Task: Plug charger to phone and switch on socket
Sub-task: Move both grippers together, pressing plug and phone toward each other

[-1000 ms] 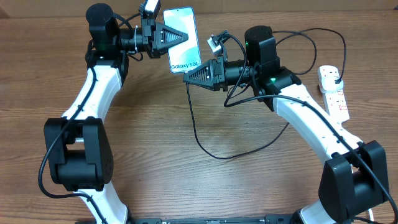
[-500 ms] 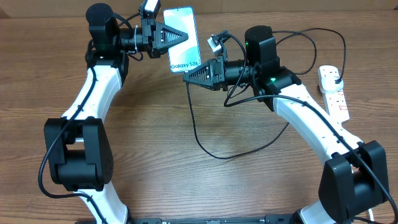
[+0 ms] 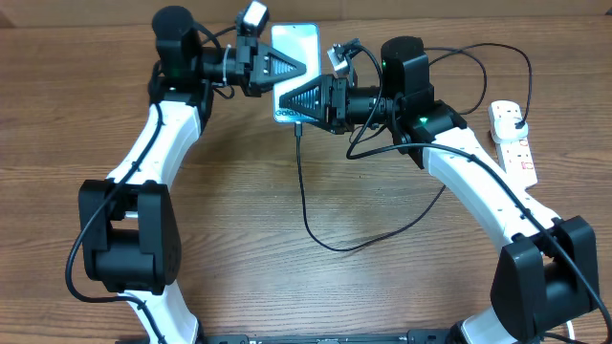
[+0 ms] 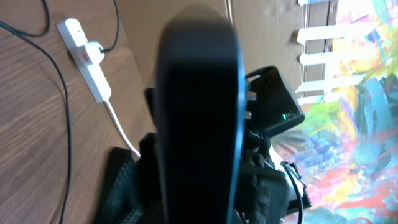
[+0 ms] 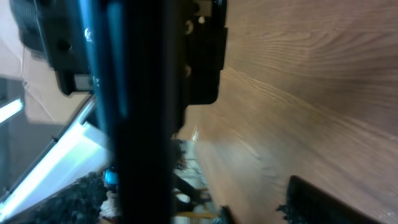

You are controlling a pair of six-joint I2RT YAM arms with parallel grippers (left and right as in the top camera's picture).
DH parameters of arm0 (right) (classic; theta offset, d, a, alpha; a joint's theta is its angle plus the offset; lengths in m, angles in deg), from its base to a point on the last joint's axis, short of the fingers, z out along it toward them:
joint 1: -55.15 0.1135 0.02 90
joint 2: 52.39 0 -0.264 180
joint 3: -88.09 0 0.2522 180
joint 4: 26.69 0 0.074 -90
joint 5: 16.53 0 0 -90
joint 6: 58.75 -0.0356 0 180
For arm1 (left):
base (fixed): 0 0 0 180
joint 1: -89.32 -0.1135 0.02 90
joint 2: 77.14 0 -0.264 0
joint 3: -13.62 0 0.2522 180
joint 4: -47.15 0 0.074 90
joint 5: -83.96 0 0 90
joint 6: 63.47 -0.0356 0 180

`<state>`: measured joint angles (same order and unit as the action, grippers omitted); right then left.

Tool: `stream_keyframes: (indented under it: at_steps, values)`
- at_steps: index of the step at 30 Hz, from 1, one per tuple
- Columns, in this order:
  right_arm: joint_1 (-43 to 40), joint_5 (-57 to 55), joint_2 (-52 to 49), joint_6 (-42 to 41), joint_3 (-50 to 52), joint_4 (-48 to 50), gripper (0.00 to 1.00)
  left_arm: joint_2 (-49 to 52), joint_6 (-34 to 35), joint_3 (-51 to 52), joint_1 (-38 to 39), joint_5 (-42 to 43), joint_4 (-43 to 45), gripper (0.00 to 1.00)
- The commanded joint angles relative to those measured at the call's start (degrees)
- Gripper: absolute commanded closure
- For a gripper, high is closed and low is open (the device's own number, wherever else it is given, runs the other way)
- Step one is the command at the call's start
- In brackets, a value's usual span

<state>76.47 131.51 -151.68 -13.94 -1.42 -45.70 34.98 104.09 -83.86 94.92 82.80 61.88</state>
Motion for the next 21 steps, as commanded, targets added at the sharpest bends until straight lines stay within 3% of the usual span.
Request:
stream_keyframes:
  at_steps: [1,12,21]
  values:
    - [-0.5,-1.2,0.1,5.7,-1.1,-2.4,0.0,-1.6,-1.4,0.0,-0.4,1.7,0.5,0.96]
    - [-3.5,2.3,0.1,11.1,-1.1,-4.8,0.0,-1.6,-9.4,0.0,-0.3,1.7,0.2,0.96]
    - [-5.4,5.9,0.1,12.7,-1.1,-4.7,0.02,-1.6,-10.9,0.1,0.3,1.7,0.0,0.96]
